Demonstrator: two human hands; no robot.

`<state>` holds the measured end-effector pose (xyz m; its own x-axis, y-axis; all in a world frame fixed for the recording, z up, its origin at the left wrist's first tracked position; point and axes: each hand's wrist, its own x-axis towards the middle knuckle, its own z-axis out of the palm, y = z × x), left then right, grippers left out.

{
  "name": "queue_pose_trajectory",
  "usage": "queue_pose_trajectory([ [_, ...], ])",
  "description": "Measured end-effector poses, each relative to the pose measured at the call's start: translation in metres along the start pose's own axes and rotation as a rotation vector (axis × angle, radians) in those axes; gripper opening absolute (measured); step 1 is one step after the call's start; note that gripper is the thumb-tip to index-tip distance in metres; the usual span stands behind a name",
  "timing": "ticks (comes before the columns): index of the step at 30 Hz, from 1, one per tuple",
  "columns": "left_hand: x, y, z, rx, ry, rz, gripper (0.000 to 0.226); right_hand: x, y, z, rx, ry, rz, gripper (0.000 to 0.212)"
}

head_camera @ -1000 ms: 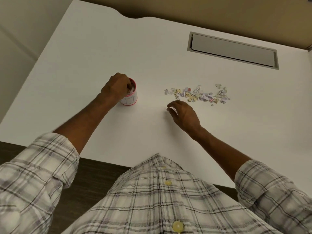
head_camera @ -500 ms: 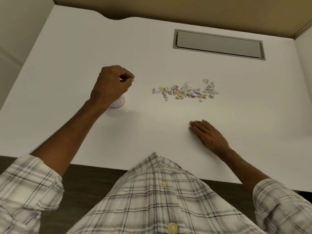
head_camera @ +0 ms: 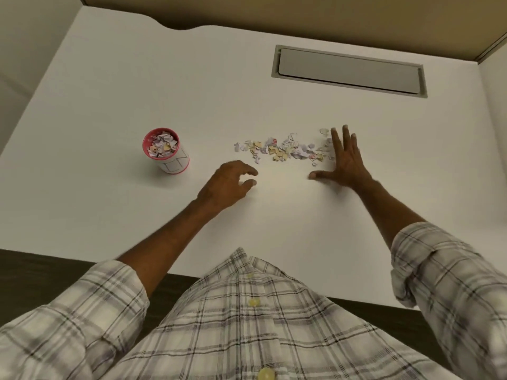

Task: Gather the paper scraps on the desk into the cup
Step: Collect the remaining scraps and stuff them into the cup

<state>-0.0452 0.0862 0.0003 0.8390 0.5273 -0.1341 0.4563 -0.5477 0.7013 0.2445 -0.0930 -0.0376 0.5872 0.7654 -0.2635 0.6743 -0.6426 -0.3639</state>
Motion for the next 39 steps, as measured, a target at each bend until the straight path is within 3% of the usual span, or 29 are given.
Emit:
queue_pose_trajectory([
  [4, 0.017, -0.004, 0.012, 0.17, 0.0, -0.054, 0.068, 0.026, -0.006, -0.006, -0.06, -0.111, -0.124, 0.132],
  [7, 0.039, -0.009, 0.02, 0.374, -0.028, -0.118, 0.099, 0.021, -0.018, 0.009, -0.035, -0.008, -0.313, 0.096],
  [11, 0.064, -0.013, 0.031, 0.468, 0.004, -0.091, 0.106, -0.01, -0.024, 0.029, -0.034, 0.184, -0.478, 0.043],
  [15, 0.085, -0.01, 0.044, 0.466, -0.008, 0.026, 0.09, -0.053, -0.007, 0.042, -0.088, 0.271, -0.573, 0.021],
  [20, 0.092, -0.002, 0.056, 0.455, -0.073, 0.262, 0.065, -0.081, 0.012, 0.031, -0.145, 0.19, -0.479, 0.021],
  [24, 0.087, -0.004, 0.063, 0.436, -0.102, 0.2, 0.045, -0.073, 0.004, 0.017, -0.134, 0.202, -0.406, 0.032],
  [27, 0.079, -0.015, 0.058, 0.449, 0.037, 0.275, 0.035, -0.054, -0.018, 0.016, -0.111, 0.192, -0.406, 0.044],
  [31, 0.062, -0.03, 0.05, 0.276, 0.232, 0.426, 0.021, -0.038, -0.051, 0.038, -0.103, 0.11, -0.519, 0.048],
  [35, 0.038, -0.044, 0.049, 0.204, 0.231, 0.391, 0.018, -0.04, -0.05, 0.051, -0.184, 0.146, -0.659, 0.025],
  [39, 0.024, -0.054, 0.045, 0.149, 0.275, 0.345, 0.029, -0.045, -0.029, 0.036, -0.278, 0.192, -0.552, 0.026],
])
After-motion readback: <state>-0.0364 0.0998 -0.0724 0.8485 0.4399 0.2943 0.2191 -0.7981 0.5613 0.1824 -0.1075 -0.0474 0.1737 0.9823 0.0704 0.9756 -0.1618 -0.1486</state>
